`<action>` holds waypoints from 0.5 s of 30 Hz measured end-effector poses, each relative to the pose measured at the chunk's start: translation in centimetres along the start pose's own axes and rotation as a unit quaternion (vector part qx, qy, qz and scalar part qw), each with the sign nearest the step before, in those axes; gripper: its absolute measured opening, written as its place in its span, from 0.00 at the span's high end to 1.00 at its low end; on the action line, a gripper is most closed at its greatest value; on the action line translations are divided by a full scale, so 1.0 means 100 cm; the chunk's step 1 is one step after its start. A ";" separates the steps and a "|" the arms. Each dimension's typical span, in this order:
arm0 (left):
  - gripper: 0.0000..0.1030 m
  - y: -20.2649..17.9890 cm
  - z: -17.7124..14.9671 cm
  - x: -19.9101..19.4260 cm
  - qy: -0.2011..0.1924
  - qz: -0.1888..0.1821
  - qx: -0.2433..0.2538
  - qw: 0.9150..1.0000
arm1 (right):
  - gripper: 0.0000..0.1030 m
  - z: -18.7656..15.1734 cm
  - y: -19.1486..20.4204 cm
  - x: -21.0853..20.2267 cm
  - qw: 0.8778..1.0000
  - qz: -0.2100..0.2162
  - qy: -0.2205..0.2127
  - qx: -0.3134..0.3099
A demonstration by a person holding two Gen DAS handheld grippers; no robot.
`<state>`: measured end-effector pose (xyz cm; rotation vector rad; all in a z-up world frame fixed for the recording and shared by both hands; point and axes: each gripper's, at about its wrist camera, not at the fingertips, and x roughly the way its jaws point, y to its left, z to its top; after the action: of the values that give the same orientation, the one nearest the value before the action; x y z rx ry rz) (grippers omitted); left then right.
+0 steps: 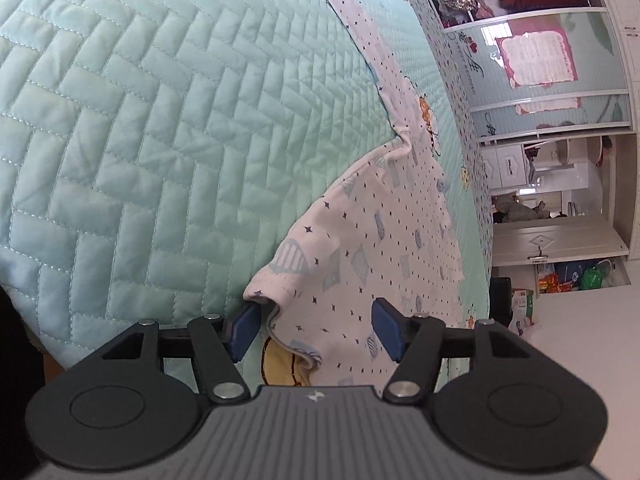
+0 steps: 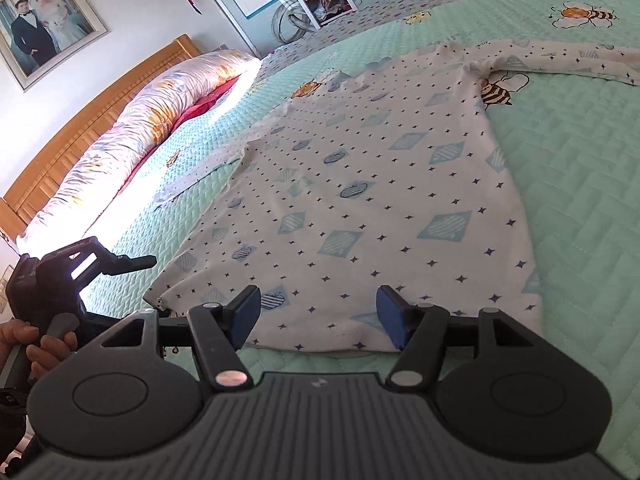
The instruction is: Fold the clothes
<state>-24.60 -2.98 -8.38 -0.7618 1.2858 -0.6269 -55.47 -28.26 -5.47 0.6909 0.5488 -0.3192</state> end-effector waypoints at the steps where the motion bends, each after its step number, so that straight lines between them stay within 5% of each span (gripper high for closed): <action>1: 0.38 0.000 0.001 -0.003 -0.005 0.000 -0.001 1.000 | 0.37 0.000 0.000 -0.001 1.000 0.001 -0.001 0.000; 9: 0.38 -0.005 0.013 -0.025 -0.068 0.019 0.026 0.997 | 0.36 -0.002 -0.026 -0.052 0.997 -0.050 -0.043 0.033; 15: 0.38 -0.010 0.010 -0.024 -0.080 0.035 0.054 0.995 | 0.35 -0.014 -0.068 -0.067 0.988 -0.055 -0.043 0.139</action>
<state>-24.07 -1.59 -6.00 -0.6618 1.1179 -0.5616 -64.49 -31.62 -6.05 0.9142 0.4640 -0.5336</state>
